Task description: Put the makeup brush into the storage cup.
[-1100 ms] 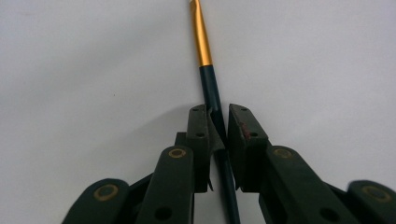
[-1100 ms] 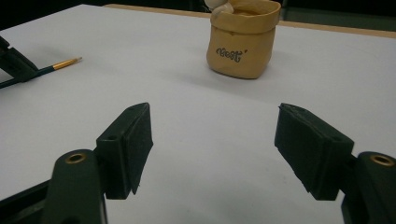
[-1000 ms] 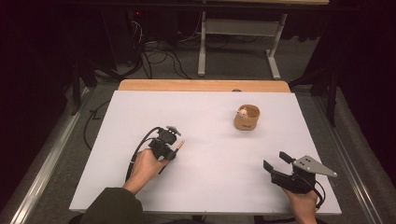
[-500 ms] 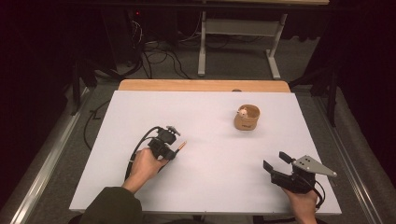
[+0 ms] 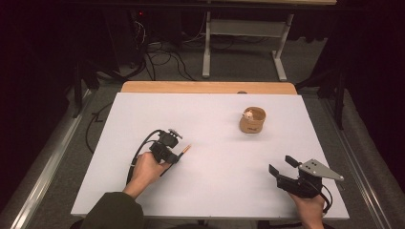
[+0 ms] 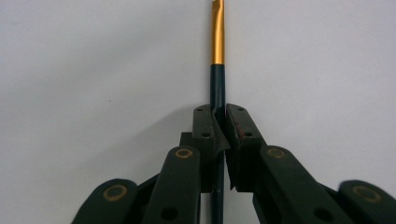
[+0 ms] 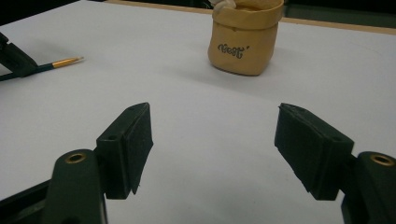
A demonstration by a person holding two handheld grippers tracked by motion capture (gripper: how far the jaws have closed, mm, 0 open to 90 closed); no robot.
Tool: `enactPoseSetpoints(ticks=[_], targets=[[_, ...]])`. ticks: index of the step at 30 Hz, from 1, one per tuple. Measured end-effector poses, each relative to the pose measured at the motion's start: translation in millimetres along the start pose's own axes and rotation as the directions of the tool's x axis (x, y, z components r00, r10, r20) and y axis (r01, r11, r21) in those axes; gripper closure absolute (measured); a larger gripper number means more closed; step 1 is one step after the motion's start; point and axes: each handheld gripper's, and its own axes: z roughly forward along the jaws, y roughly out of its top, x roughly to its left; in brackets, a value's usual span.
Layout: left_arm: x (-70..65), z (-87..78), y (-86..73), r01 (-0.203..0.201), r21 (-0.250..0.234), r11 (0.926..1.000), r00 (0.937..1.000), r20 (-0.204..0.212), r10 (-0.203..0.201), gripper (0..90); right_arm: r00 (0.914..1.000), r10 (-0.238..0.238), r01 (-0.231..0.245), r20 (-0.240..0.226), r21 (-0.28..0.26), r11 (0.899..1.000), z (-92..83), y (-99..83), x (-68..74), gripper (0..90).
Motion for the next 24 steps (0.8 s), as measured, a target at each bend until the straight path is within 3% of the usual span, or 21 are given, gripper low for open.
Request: enactPoseSetpoints(ticks=[11, 14, 24], targets=[[2.6, -2.7, -2.9, 0.006, -0.029, 0.9996, 0.9994, 0.034, -0.005, 82.9, 1.0000, 0.004, -0.004, -0.001, 0.004, 1.000, -0.3, 0.6, 1.2, 29.7], [3.5, -4.4, -3.2, 0.008, -0.057, 0.9983, 0.9985, 0.054, -0.005, 82.9, 1.0000, 0.002, -0.002, -0.001, 0.007, 1.000, 0.4, -0.3, -0.1, 29.7], [-3.0, -16.2, -10.2, -0.039, -0.131, 0.9906, 0.9943, 0.093, 0.051, 82.9, 1.0000, -0.003, 0.003, -0.005, 0.003, 1.000, 0.6, 0.6, 1.3, 29.7]])
